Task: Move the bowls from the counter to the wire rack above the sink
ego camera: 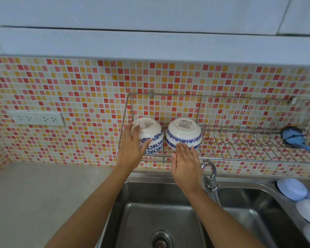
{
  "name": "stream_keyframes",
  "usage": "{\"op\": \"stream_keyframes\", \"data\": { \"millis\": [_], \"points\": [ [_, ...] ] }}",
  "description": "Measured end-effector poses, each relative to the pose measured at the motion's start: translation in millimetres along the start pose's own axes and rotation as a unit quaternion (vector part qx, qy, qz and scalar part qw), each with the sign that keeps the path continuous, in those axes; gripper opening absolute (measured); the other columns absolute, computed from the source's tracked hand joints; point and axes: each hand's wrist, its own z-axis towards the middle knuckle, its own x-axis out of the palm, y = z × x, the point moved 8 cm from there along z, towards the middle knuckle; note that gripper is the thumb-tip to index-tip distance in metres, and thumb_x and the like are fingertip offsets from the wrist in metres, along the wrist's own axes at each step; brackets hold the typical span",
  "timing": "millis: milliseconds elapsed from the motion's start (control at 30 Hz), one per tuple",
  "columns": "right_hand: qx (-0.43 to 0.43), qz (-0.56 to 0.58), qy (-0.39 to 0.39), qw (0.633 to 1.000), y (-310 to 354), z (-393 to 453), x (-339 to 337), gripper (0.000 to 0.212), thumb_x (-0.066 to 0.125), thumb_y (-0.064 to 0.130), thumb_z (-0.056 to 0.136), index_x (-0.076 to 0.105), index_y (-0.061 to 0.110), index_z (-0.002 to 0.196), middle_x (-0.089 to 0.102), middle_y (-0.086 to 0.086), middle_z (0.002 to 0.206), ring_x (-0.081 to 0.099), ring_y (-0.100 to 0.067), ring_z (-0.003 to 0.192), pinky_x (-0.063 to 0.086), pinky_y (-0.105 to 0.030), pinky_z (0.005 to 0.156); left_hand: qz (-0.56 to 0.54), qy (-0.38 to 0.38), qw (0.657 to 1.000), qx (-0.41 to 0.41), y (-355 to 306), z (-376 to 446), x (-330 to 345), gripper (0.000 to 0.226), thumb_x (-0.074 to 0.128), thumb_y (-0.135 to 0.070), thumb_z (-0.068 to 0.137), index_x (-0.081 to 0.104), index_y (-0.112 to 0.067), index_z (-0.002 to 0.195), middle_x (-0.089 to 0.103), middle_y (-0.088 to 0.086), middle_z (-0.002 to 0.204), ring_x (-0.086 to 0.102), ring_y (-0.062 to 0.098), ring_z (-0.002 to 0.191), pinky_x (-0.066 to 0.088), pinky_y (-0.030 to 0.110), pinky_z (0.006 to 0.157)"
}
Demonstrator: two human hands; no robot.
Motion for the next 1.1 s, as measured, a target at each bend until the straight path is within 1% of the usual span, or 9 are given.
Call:
{"op": "stream_keyframes", "data": {
  "millis": [133,300,467,533,633,833,967,1033,1100],
  "points": [
    [0.004,-0.001,0.016,1.0,1.0,0.9,-1.8,0.05,0.032,0.033,0.099,0.065,0.004,0.123,0.066,-0.012,0.124,0.06,-0.022,0.121,0.035,-0.044,0.114,0.079,0.019,0.994,0.074,-2.1,-20.8,11.5,0.072,0.018,-0.057,0.096,0.024,-0.009,0.149,0.033,0.017,0.152,0.036,0.031,0.138,0.03,0.043,0.112],
    [0.019,-0.001,0.045,0.999,2.1,4.6,-1.6,0.053,0.031,0.033,0.096,0.062,0.002,0.126,0.064,-0.014,0.127,0.06,-0.022,0.121,0.029,-0.041,0.116,0.083,0.071,0.993,0.049,4.2,-23.2,19.2,0.077,0.0,-0.062,0.089,-0.003,-0.018,0.152,-0.003,0.001,0.16,-0.001,0.017,0.148,-0.003,0.033,0.117],
    [0.044,-0.011,0.082,0.996,1.8,7.5,2.3,0.058,0.025,0.036,0.097,0.053,0.002,0.134,0.055,-0.015,0.138,0.051,-0.023,0.131,0.024,-0.043,0.119,0.091,0.113,0.989,0.034,8.6,-20.1,24.5,0.084,-0.01,-0.067,0.083,-0.012,-0.018,0.151,-0.015,-0.001,0.159,-0.012,0.016,0.146,-0.008,0.035,0.117],
    [0.047,-0.015,0.098,0.994,2.6,5.5,2.7,0.06,0.02,0.037,0.099,0.048,0.004,0.139,0.049,-0.013,0.144,0.043,-0.023,0.137,0.015,-0.044,0.121,0.091,0.112,0.989,0.029,8.6,-23.1,24.5,0.082,-0.011,-0.064,0.085,-0.011,-0.017,0.151,-0.013,0.0,0.159,-0.011,0.017,0.147,-0.009,0.035,0.117],
    [0.042,-0.026,0.156,0.987,2.8,-1.6,7.2,0.063,0.007,0.045,0.101,0.026,0.012,0.152,0.026,-0.007,0.158,0.016,-0.022,0.149,-0.007,-0.042,0.119,0.076,0.109,0.991,0.021,8.6,-35.1,23.8,0.079,-0.012,-0.061,0.087,-0.008,-0.015,0.151,-0.012,0.002,0.16,-0.01,0.019,0.147,-0.009,0.035,0.117],
    [0.027,-0.002,0.245,0.969,1.2,-6.7,4.3,0.067,0.004,0.052,0.1,0.007,0.012,0.155,0.005,-0.005,0.163,-0.003,-0.02,0.15,-0.012,-0.04,0.119,0.104,0.14,0.984,0.047,7.8,-70.6,12.8,0.066,-0.005,-0.051,0.093,-0.014,-0.015,0.148,-0.02,0.002,0.155,-0.02,0.02,0.144,-0.012,0.036,0.117],
    [0.034,0.007,0.265,0.964,2.7,-22.4,-4.1,0.068,0.004,0.049,0.101,0.002,0.008,0.154,-0.001,-0.009,0.163,-0.006,-0.021,0.15,-0.003,-0.038,0.122,0.099,0.201,0.974,0.015,7.0,-81.5,5.6,0.064,0.026,-0.012,0.101,-0.017,-0.013,0.148,-0.028,0.003,0.153,-0.028,0.018,0.139,-0.005,0.042,0.12],
    [0.043,0.011,0.29,0.956,6.4,-32.8,-8.7,0.066,0.006,0.047,0.101,-0.002,0.007,0.154,-0.006,-0.011,0.163,-0.009,-0.022,0.15,0.0,-0.038,0.123,0.114,0.21,0.971,0.023,0.3,-84.1,-7.6,0.073,0.033,0.003,0.095,-0.014,-0.013,0.15,-0.021,0.005,0.158,-0.022,0.019,0.143,-0.01,0.035,0.113],
    [0.049,0.022,0.314,0.948,12.7,-40.9,-17.9,0.066,0.007,0.047,0.102,-0.003,0.008,0.154,-0.006,-0.011,0.163,-0.007,-0.022,0.15,0.003,-0.04,0.123,0.124,0.2,0.971,0.037,-6.9,-85.6,-23.6,0.073,0.036,0.008,0.094,0.0,-0.015,0.152,-0.004,0.005,0.161,-0.003,0.021,0.148,-0.002,0.034,0.115]
  ]
}}
